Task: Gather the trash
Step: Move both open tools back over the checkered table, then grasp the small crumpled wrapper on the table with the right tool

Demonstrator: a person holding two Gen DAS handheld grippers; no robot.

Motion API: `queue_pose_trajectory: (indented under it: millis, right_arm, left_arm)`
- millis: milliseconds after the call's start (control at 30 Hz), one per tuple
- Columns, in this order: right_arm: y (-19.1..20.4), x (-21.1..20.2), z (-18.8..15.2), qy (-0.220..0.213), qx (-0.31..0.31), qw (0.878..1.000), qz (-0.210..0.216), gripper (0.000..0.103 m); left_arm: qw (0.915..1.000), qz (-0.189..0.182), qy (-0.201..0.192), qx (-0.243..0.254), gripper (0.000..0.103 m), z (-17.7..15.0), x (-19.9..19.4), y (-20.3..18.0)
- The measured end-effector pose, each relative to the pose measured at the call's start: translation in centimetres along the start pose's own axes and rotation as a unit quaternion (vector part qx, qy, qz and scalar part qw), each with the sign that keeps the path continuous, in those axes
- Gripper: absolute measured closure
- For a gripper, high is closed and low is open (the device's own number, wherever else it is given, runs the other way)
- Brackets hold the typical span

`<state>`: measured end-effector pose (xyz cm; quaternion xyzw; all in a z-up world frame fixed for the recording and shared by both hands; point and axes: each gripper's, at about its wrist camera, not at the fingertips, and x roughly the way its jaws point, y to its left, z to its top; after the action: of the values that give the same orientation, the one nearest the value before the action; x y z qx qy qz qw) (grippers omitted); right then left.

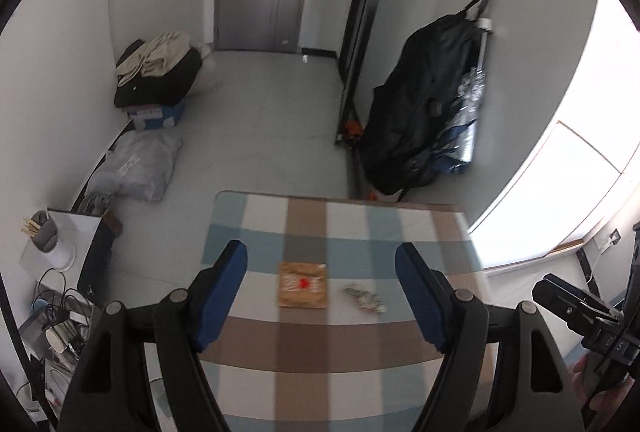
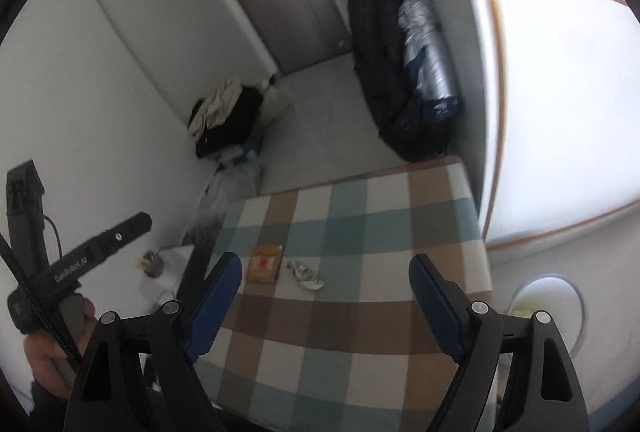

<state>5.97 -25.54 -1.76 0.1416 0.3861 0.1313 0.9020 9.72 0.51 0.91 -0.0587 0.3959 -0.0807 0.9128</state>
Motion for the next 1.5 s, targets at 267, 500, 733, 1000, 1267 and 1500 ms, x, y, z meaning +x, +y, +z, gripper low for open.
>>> queue_pose_trajectory:
  millis: [267,500,733,1000,1267,1500]
  right_arm:
    - [1.5,5.4,-0.1,0.047,-0.032,0.998,-0.009,0.017]
    - [2.4,8.7,0.1,0.081,-0.07,0.994,-0.016,0.02]
    - [3.6,12.8,0.6,0.124,-0.132,0.983,-0.01,0.022]
    - [6.0,18.3,-0.4,0.174,-0.197,0.965,0.008,0.036]
    - [6.4,21.1,-1.5,0.205,-0.196,0.958,0.03,0.055]
    - [6.0,21.9,-1.7,0.224,-0.182,0.957,0.026,0.082]
  left_arm:
    - [0.9991,0.009,0.032,-0.028,0.03,-0.6,2.8,3.3]
    - [0.998,0.002,0.054,-0.034,0.03,-0.8,4.4,4.8]
    - [0.9964,0.005,0.071,-0.046,0.03,-0.8,5.0,6.7]
    - [0.9942,0.014,0.087,-0.062,0.03,-0.6,5.9,8.1]
    - [0.9926,0.019,0.099,-0.067,0.03,-0.6,6.7,8.5]
    - [0.9921,0.026,0.107,-0.06,0.03,-0.7,7.1,8.3]
